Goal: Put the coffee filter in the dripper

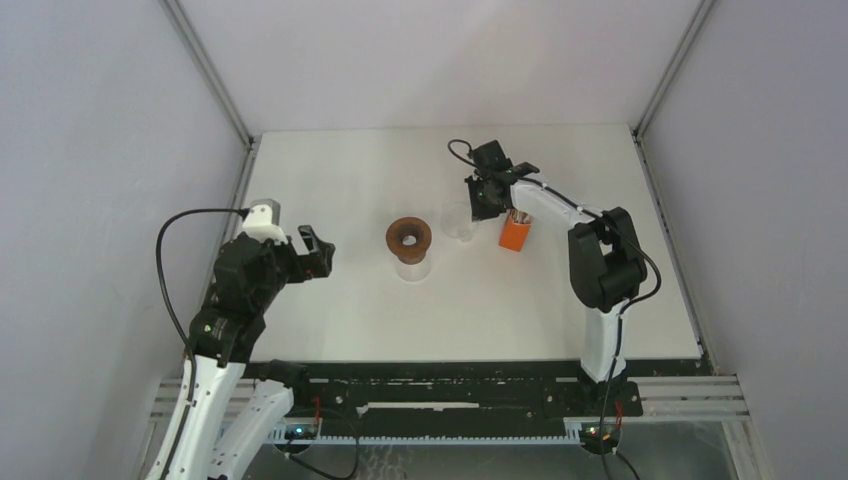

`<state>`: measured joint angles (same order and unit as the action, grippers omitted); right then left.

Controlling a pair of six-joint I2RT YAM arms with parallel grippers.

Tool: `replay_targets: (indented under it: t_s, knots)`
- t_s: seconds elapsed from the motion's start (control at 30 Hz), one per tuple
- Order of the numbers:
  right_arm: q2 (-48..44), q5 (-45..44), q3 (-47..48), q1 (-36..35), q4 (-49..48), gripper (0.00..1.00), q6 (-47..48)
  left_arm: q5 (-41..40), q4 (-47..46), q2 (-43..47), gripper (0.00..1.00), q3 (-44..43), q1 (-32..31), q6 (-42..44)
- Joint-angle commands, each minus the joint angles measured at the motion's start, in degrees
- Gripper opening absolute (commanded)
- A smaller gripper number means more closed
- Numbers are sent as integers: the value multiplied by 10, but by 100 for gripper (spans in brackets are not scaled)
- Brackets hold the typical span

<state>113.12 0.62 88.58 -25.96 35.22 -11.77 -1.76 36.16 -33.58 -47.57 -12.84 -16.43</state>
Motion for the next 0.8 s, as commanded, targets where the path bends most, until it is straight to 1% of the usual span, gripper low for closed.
replay_targets:
  t_s: [0.0,0.1,0.13,0.4,0.5,0.63,0.77]
  knots:
    - [-51,15,16,2,2,13,-1,7,-15,9,100,16,3,12]
    - [-65,22,21,2,11,1,-8,12,-17,11,100,17,3,10]
    - [-69,24,22,2,16,0,-10,14,-18,12,100,17,3,10]
    - [-113,47,24,2,34,0,-29,29,-23,17,100,20,3,5]
    - [-132,43,23,4,37,0,-48,28,-23,19,100,19,2,4]
    - [-156,63,34,13,65,0,-71,39,-26,21,100,18,3,-3]
    - [-191,62,28,11,67,0,-83,45,-29,22,100,15,2,-13]
